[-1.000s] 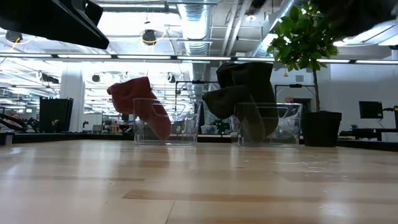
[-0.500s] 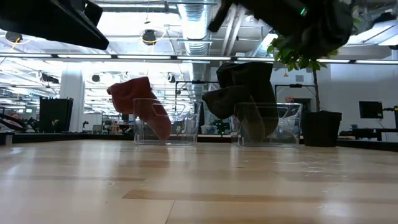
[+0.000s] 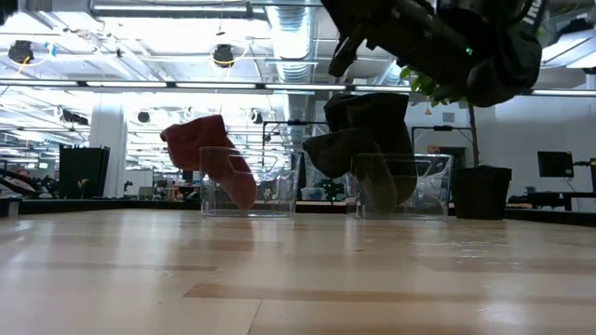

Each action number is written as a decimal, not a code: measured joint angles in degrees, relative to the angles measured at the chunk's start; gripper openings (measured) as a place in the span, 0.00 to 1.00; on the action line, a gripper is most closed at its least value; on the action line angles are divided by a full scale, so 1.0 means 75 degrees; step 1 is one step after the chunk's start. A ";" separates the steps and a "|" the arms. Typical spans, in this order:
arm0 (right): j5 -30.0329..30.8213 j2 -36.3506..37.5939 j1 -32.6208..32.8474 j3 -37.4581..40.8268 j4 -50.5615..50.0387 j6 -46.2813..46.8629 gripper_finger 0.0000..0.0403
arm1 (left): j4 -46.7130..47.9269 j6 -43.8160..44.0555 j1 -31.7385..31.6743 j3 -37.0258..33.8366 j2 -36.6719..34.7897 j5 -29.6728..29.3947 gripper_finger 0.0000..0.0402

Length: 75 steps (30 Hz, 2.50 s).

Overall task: Pick & Place hat
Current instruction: Put the red cap in the left transparent bin

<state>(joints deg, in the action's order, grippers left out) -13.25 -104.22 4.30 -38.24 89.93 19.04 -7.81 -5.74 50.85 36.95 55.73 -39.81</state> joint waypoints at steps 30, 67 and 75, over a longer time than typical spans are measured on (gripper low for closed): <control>0.0186 0.0000 -0.0185 0.0015 -0.0665 -0.0351 0.00 | -0.1497 -0.1200 -0.0189 0.0003 -0.1029 0.1090 0.12; 0.0564 0.0000 0.0103 0.0009 -0.1498 -0.1343 0.00 | 0.0284 0.0318 -0.4278 0.0332 -0.0089 0.3205 0.12; 0.1200 0.0000 -0.0003 0.0006 -0.1958 -0.1343 0.00 | 0.0582 0.0434 -0.3627 0.0332 -0.0622 0.3160 0.12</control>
<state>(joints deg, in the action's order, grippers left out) -4.25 -104.22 4.27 -38.20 75.24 8.97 -3.44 -2.48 23.65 39.44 51.06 -16.11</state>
